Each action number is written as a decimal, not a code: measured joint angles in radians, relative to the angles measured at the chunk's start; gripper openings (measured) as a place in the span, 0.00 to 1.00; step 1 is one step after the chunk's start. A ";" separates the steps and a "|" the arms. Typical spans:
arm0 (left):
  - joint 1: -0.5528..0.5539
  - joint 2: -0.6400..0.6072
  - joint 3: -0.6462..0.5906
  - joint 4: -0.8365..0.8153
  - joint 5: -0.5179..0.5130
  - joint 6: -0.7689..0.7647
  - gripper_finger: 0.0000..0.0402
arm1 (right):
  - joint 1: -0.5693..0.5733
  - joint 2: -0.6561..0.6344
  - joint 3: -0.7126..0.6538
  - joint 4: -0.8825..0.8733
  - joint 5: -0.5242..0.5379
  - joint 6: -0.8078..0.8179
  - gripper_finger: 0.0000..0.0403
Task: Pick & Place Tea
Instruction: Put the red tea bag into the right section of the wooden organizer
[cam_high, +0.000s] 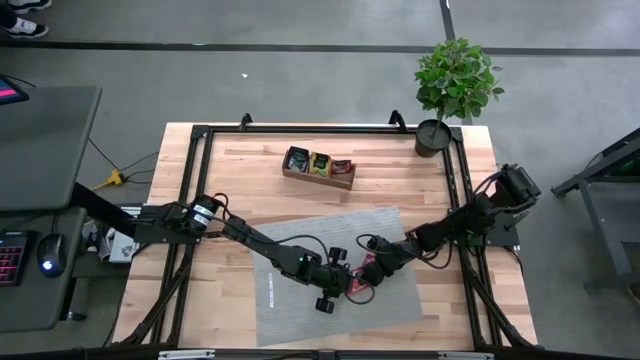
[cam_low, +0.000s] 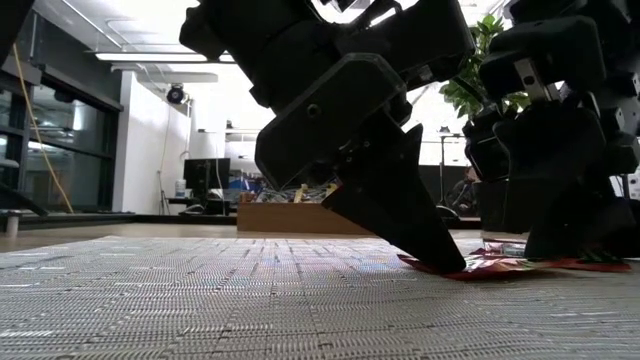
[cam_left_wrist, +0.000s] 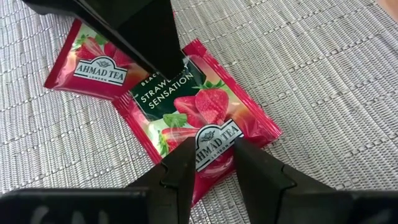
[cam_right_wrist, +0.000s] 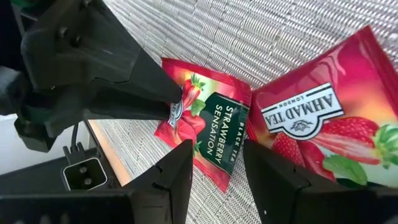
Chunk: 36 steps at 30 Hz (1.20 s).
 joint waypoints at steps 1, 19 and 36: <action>0.000 0.000 0.000 0.002 0.000 0.000 0.27 | -0.003 0.000 0.000 0.005 -0.006 -0.001 0.35; 0.000 0.001 -0.002 0.020 -0.004 0.002 0.27 | -0.018 0.002 0.088 -0.115 0.003 -0.077 0.31; 0.001 0.001 -0.001 0.020 0.028 0.011 0.27 | -0.019 0.001 0.089 -0.133 0.017 -0.160 0.01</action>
